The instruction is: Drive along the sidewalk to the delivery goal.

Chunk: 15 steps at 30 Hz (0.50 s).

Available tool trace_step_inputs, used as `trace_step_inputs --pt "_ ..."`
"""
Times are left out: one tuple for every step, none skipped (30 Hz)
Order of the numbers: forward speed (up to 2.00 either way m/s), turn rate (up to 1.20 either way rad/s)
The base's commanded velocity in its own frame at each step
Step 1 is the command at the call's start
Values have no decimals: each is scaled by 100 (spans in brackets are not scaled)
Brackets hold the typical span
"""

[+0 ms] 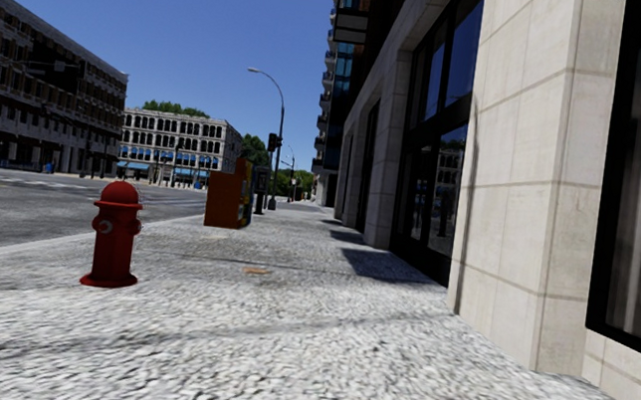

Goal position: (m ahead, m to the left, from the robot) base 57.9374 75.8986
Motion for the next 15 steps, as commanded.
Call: trace_step_inputs --pt "200 0" --pt "200 0" --pt "200 0" --pt "200 0" --pt "200 0" --pt "200 0" --pt "200 0" --pt "200 0" --pt "200 0" --pt "200 0" --pt "200 0" --pt "200 0" --pt "200 0" --pt "200 0" --pt "200 0"
